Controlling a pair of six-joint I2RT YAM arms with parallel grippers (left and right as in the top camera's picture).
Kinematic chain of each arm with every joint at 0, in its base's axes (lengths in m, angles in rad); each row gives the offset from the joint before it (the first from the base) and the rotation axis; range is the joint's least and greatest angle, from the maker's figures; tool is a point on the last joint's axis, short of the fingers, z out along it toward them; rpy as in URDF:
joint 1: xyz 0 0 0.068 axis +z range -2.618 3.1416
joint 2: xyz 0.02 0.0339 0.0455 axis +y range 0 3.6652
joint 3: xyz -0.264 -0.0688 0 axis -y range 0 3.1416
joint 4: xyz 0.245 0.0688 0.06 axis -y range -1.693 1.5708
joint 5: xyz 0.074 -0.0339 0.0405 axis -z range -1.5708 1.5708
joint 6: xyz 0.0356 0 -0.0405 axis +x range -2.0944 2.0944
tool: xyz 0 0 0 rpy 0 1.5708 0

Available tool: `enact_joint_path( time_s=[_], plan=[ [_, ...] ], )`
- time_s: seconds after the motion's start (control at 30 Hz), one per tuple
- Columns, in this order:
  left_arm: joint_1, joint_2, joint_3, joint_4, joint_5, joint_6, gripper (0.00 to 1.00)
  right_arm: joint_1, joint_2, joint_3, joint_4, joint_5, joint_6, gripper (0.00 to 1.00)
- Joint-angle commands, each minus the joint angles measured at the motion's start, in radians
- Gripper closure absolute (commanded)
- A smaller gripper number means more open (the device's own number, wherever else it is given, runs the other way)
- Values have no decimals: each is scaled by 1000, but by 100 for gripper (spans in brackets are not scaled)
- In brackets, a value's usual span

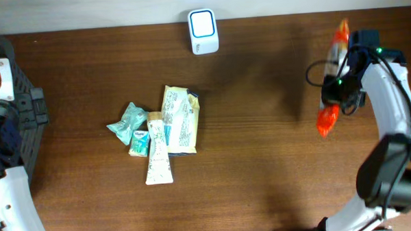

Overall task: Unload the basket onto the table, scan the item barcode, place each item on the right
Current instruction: 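Carry the spaghetti to the right table edge and release it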

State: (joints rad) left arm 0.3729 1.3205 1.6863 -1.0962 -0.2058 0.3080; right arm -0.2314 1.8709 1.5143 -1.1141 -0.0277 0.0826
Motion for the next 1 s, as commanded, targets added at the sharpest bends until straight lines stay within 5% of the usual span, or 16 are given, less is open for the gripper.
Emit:
enact_joint_path(
  time_s=[0.0,0.43,0.5,0.53,0.6,0.7,0.77,0.97],
  plan=[
    [3,-1,4,2,8,11,1,-19,90,-29,17,86,0,96],
    [3,-1,4,2,8,11,1,-19,117,-14,49,212,1,89],
    [3,-1,4,2,8,11,1,-19,117,-10,56,219,-28,70],
    [3,-1,4,2,8,11,1,-18,116,5,47,219,-34,46],
    [3,-1,4,2,8,11,1,-17,116,87,-31,166,-34,28],
    [3,-1,4,2,8,11,1,-17,116,314,-190,-107,-34,21],
    [3,-1,4,2,8,11,1,-7,117,343,-153,-425,-33,20],
    [3,-1,4,2,8,11,1,321,118,168,85,-504,56,20]
  ],
)
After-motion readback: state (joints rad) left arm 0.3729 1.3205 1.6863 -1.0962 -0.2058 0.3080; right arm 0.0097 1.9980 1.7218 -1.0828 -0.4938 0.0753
